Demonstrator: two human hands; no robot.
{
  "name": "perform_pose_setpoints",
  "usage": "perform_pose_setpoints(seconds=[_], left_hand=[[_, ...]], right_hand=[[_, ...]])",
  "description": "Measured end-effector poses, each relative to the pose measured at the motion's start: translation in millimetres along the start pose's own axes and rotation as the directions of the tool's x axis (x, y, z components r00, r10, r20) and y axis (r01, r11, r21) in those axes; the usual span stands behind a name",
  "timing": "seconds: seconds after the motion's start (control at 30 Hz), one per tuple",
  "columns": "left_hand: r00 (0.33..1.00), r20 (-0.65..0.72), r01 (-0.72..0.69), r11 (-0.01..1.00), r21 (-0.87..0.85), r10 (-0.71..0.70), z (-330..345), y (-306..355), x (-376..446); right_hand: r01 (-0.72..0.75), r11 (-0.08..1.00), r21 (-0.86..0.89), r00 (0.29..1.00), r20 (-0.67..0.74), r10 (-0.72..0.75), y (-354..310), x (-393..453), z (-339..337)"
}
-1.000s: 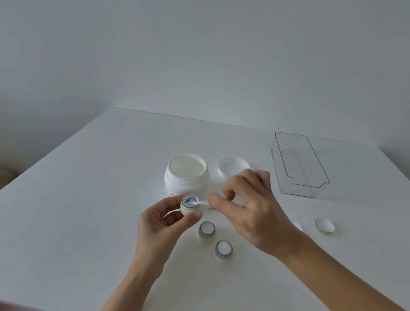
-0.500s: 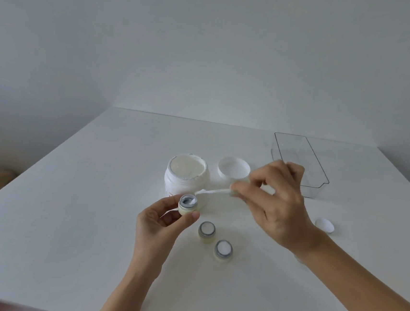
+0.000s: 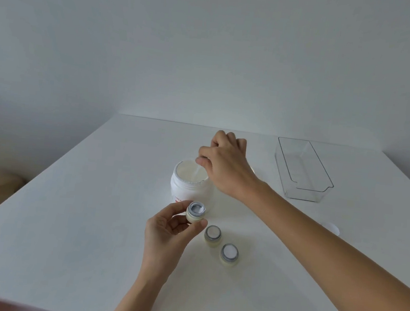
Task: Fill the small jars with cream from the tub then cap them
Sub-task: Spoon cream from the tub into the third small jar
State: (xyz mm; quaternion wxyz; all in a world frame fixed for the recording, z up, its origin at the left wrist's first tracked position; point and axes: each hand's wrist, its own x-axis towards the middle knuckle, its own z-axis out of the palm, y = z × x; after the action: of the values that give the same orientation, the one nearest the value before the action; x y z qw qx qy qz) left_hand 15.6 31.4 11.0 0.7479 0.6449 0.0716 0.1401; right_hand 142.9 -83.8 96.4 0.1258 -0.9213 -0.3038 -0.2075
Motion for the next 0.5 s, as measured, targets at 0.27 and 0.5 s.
perform_pose_setpoints(seconds=[0.27, 0.5], left_hand=[[1.000, 0.000, 0.004, 1.000, -0.018, -0.004, -1.1, -0.9, 0.7], [1.000, -0.016, 0.001, 1.000, -0.015, -0.001, -1.1, -0.9, 0.4]], right_hand=[[-0.160, 0.971, 0.177, 0.951, 0.291, 0.104, 2.3, 11.9, -10.0], [-0.428, 0.850, 0.306, 0.891, 0.297, 0.342, 16.3, 9.3, -16.6]])
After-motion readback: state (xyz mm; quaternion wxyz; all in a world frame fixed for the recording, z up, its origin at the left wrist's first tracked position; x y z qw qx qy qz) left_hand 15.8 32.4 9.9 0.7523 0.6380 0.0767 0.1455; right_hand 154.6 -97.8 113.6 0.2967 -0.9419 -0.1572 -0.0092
